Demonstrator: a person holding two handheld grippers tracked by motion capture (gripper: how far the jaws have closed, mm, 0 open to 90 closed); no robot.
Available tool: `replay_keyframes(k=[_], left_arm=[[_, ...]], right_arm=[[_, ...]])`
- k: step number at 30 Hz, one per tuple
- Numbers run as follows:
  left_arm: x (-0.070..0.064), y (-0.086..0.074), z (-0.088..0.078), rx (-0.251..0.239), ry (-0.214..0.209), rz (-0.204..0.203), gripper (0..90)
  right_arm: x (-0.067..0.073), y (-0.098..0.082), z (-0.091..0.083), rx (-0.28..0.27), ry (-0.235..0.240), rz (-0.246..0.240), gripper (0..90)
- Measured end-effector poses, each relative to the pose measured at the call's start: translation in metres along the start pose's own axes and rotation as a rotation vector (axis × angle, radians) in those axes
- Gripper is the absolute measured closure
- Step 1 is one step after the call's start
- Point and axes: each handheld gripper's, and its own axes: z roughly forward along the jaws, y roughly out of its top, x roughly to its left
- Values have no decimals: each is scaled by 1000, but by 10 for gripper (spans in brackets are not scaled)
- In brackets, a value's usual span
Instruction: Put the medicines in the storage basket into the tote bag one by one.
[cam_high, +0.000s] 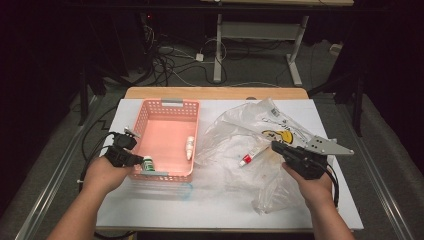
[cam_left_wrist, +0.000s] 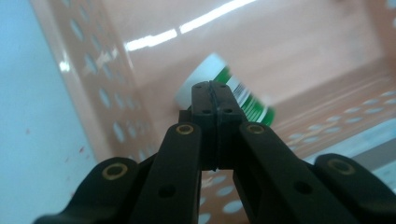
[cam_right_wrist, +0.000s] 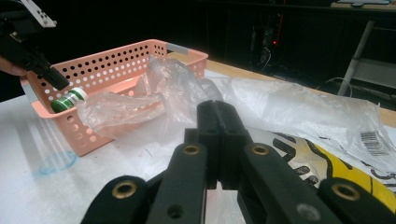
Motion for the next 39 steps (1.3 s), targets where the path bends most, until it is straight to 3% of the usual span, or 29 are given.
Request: replay_keyframes(k=[7, 12, 14, 16, 19, 22, 25, 27, 32, 33, 34, 35, 39], left_arm=[[-8, 9, 9, 60, -6, 49, 882], [-16, 22, 14, 77, -16, 70, 881], [-20, 27, 16, 54, -26, 78, 881], [-23, 30, 14, -1, -37, 73, 877], [-25, 37, 8, -95, -68, 42, 720], [-29, 43, 4, -136, -89, 30, 562], [-30, 50, 4, -137, -139, 15, 545], [-33, 52, 6, -148, -130, 10, 511], [-34, 58, 15, -130, -144, -19, 339], [-35, 58, 17, -129, -125, -41, 267], [-34, 60, 19, -120, -136, -48, 193], [-35, 61, 21, -108, -158, -50, 191], [-40, 65, 31, -38, -183, -54, 119]], right_arm=[[1, 1, -1, -1, 2, -2, 900], [0, 1, -1, -1, 0, -4, 900], [0, 1, -1, -2, 0, -3, 900], [-1, 1, -2, -3, -4, -2, 900], [-1, 1, -2, -4, -3, -3, 900], [0, 1, -2, -3, 1, -3, 900], [0, 1, -2, -3, 1, -5, 900], [0, 1, -2, -5, -2, -3, 900], [0, 1, -3, -7, -3, 0, 900], [-1, 1, -3, -9, -3, -2, 900], [-1, 1, -3, -9, -3, 0, 900], [-1, 1, -3, -9, -3, 0, 900], [-1, 1, -3, -10, -5, -1, 900]])
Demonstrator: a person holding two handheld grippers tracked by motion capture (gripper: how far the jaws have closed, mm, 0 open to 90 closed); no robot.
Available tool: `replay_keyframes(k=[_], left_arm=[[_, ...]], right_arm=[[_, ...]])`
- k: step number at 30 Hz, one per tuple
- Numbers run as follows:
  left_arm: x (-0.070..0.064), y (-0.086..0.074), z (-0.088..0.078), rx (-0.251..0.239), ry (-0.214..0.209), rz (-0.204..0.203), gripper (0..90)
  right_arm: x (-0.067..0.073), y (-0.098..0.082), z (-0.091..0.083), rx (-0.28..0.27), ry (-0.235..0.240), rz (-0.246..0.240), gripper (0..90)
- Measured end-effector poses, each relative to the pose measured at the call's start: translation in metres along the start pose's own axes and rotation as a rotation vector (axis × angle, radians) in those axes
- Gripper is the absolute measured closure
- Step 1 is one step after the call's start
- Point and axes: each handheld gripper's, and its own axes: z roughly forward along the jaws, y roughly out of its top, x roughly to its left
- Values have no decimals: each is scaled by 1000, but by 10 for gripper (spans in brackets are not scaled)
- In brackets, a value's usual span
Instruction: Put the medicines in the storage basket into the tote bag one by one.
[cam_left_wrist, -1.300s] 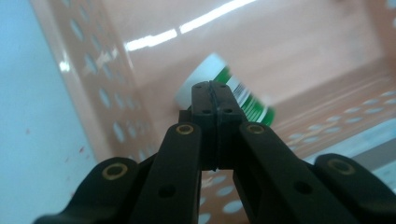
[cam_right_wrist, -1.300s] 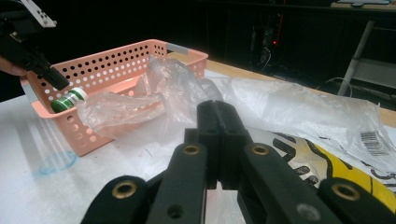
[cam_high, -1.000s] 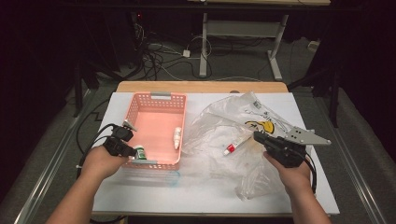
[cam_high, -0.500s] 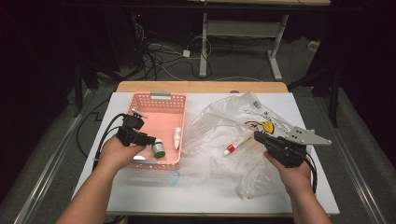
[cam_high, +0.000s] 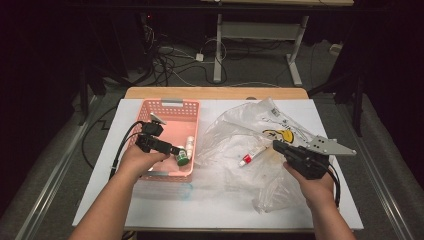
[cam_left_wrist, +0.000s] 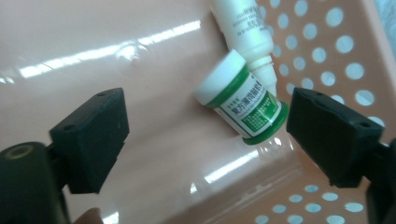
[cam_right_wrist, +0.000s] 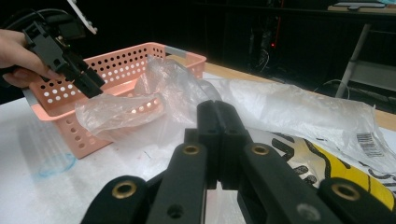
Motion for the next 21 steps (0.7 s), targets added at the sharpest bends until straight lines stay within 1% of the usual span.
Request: replay_keyframes(k=[3, 5, 7, 8, 10, 11, 12, 14, 15, 16, 21], left_arm=[[-4, 3, 6, 49, 22, 11, 99], [-7, 5, 9, 69, 31, 24, 148], [-9, 7, 12, 98, 20, 32, 176], [-10, 9, 14, 116, 22, 41, 211], [-13, 11, 17, 142, 37, 45, 249], [-14, 13, 19, 150, 48, 46, 269], [-14, 14, 20, 157, 53, 44, 264], [-16, 15, 22, 176, 54, 50, 272], [-16, 16, 24, 183, 67, 57, 312], [-17, 17, 25, 192, 78, 55, 332], [-15, 20, 28, 210, 98, 51, 402]], right_arm=[[0, 0, 0, 2, 3, 5, 900], [0, 0, 1, 4, 3, 0, 900], [1, -1, 2, 6, 2, 3, 900], [1, -1, 2, 6, 2, 3, 900], [1, -1, 2, 7, 4, 1, 900], [1, -1, 2, 7, 4, -1, 900], [1, -1, 2, 7, 3, 0, 900], [1, -1, 2, 6, 3, 5, 900], [1, -1, 2, 5, 3, 4, 900], [1, -1, 2, 5, 2, 4, 900], [0, -1, 1, 6, 4, 2, 900]])
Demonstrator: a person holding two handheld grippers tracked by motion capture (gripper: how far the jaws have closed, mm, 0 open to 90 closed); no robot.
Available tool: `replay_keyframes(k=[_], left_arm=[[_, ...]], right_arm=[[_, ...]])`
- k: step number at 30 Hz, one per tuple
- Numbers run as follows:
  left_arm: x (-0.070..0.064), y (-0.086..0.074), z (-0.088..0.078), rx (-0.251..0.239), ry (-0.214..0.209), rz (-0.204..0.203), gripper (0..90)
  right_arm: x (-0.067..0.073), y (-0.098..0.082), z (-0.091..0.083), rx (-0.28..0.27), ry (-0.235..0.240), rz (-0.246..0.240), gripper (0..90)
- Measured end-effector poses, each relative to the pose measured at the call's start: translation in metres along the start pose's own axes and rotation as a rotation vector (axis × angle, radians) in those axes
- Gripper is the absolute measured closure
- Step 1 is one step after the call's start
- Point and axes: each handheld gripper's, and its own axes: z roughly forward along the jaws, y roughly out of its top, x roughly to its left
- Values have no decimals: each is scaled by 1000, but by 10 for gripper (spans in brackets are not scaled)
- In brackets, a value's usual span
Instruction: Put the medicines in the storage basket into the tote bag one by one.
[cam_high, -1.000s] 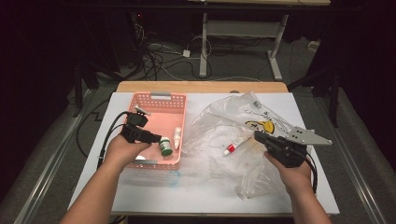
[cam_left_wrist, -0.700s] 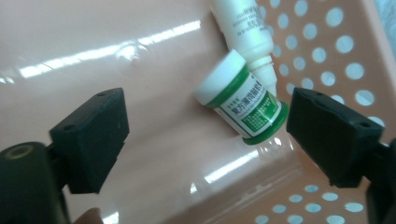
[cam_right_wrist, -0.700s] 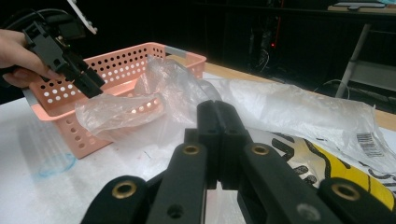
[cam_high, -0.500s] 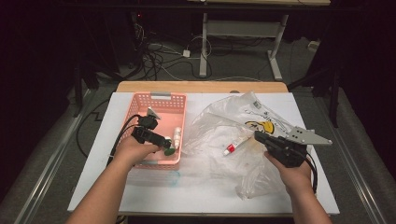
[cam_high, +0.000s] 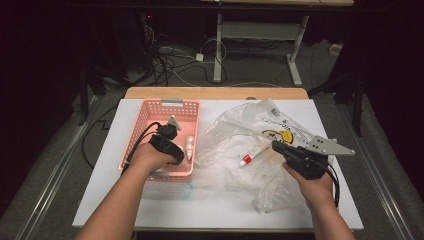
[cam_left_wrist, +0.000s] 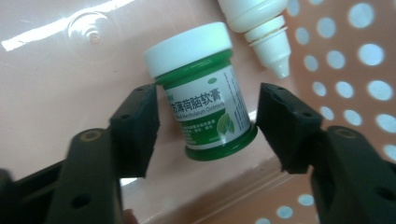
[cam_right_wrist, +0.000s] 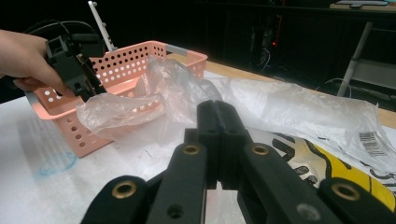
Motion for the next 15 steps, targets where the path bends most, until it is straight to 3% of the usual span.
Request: replay_keyframes(k=[8, 15], left_arm=[[2, 4, 7, 40, 29, 1, 510], [1, 3, 6, 20, 51, 27, 537]], right_arm=[[0, 0, 0, 1, -3, 6, 900], [-1, 0, -1, -3, -4, 3, 900]])
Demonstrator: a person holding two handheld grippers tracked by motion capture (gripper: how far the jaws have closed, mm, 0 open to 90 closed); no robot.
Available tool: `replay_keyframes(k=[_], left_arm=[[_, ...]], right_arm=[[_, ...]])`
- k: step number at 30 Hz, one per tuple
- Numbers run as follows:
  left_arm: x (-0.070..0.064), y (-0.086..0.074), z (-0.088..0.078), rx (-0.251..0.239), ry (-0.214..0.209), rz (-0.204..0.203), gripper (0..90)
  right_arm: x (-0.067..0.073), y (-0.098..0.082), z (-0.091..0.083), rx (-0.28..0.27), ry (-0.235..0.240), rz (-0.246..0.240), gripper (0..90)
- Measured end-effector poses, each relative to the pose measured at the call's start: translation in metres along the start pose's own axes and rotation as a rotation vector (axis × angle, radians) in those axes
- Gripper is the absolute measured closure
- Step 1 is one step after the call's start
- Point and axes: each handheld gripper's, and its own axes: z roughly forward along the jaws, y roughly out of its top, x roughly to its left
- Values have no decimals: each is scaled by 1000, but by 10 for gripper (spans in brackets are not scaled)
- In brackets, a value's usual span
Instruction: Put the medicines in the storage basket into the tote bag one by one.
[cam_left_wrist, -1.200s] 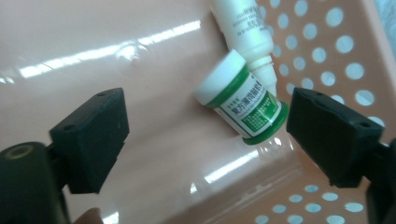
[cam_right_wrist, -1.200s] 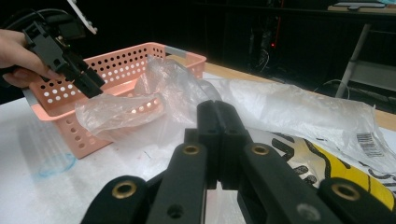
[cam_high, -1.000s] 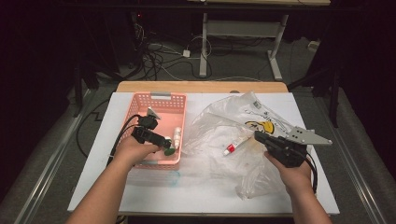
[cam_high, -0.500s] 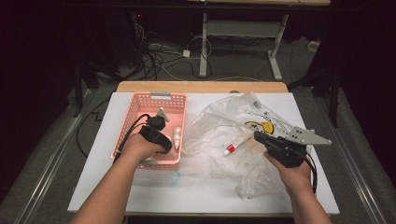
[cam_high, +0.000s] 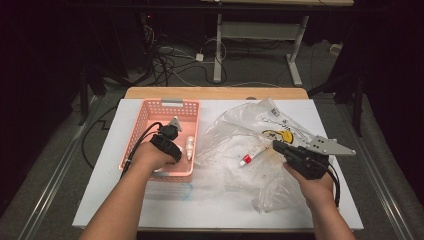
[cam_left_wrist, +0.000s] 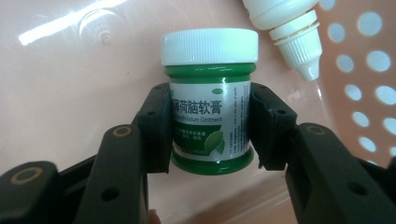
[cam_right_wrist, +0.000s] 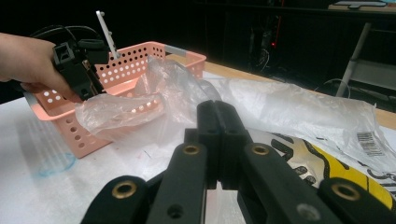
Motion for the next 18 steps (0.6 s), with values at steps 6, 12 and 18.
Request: replay_keyframes(k=[6, 12, 18], left_arm=[[-2, -5, -9, -52, 2, 19, 539], [-4, -19, -21, -115, -13, 36, 539], [-6, -36, -26, -175, -21, 59, 539]], right_arm=[[0, 0, 0, -2, 0, -1, 900], [0, 0, 0, -4, 1, -4, 900], [1, 0, 0, -1, 4, -9, 900]])
